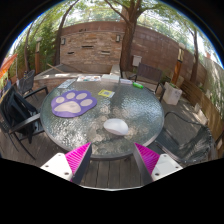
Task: Arrange mouse
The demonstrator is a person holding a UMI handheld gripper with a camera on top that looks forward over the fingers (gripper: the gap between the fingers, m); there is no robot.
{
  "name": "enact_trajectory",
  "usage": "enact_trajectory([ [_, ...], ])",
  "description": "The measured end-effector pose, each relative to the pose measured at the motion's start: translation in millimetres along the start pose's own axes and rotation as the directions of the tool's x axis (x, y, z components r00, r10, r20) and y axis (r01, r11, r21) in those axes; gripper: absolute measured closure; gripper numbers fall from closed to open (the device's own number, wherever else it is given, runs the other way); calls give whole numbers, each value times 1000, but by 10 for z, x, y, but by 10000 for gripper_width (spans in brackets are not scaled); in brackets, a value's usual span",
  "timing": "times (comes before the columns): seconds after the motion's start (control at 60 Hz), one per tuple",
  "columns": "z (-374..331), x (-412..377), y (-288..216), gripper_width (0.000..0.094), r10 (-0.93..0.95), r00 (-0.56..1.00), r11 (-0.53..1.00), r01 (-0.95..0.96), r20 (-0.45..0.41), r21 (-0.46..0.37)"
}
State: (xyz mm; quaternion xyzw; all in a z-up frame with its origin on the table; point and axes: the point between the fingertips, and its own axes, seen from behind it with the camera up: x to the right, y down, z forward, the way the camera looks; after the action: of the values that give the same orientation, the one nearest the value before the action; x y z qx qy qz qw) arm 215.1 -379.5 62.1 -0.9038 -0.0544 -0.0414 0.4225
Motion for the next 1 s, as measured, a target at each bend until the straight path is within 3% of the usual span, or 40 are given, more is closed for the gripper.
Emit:
enact_trajectory([
  [0.283, 1229, 341, -69, 88, -14, 999, 1000, 15, 49, -18],
  [0.55, 1702, 437, -346, 94, -21, 994, 1000, 20, 105, 3],
  [0.633, 1809, 470, -417, 170, 19, 993, 1000, -19, 120, -3],
  [0.7, 1828, 530, -447, 303, 53, 991, 999, -52, 120, -12],
  [0.733, 1866, 519, -432, 419, 61, 993, 998, -60, 102, -17],
  [1.0, 1846, 539, -391, 573, 118, 992, 991, -116, 41, -61],
])
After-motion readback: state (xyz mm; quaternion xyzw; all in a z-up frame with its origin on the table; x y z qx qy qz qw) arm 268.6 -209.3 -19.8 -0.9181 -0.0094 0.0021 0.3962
